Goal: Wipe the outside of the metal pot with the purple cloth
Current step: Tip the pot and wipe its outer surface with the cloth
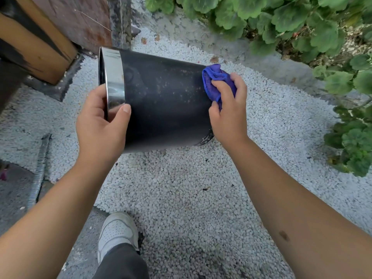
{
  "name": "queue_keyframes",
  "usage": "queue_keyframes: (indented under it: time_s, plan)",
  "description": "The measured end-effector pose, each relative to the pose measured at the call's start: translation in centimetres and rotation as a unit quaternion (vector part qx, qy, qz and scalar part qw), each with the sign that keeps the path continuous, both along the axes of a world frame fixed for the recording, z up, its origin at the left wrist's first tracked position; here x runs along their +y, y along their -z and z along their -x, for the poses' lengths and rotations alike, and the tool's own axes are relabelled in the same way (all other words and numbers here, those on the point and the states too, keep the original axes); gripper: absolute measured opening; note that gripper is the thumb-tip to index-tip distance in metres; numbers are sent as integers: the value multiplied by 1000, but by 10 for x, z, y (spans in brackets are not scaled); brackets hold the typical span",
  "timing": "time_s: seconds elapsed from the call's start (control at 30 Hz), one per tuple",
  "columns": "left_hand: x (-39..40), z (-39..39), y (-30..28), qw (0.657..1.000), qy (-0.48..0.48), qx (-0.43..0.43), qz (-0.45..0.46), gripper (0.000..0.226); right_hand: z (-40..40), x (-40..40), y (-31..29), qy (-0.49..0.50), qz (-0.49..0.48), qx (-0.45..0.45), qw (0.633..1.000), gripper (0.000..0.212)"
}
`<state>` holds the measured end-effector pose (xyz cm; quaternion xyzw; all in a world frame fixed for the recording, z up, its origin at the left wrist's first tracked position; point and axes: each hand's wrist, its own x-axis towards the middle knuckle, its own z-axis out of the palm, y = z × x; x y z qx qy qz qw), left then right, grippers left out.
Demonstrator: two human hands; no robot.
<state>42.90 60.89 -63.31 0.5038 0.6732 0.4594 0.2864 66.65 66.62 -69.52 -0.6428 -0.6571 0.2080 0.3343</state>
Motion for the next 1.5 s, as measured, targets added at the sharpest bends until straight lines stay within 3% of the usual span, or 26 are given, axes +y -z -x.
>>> queue_keyframes:
  time_s: [0.27, 0.4, 0.53, 0.7, 0.77, 0.9, 1.03, 1.5]
  plan:
    - [21, 0, -11, 999, 45, 12, 9, 45, -23, 18, -4, 3, 90, 82, 993, 50]
    - [54, 2, -38, 991, 73, 114, -13, 34, -30, 21, -10, 22, 96, 109, 989, 50]
    - [94, 0, -61, 975, 124, 181, 20, 46, -24, 16, -4, 57, 130, 174, 974, 49]
    - [110, -10, -49, 958, 134, 251, 38, 37, -23, -2, 19, 92, 170, 209, 958, 48]
    - [104, 1, -46, 960, 125, 241, 68, 43, -25, 0, 23, 105, 176, 223, 953, 48]
    - [75, 24, -24, 934, 108, 318, 125, 35, -30, 2, 28, 103, 178, 213, 955, 48]
    - [71, 24, -13, 954, 76, 269, 108, 31, -30, 2, 31, 95, 160, 188, 964, 48]
    - [103, 13, -12, 969, 100, 206, 88, 29, -5, -47, 48, 73, 114, 185, 973, 45]
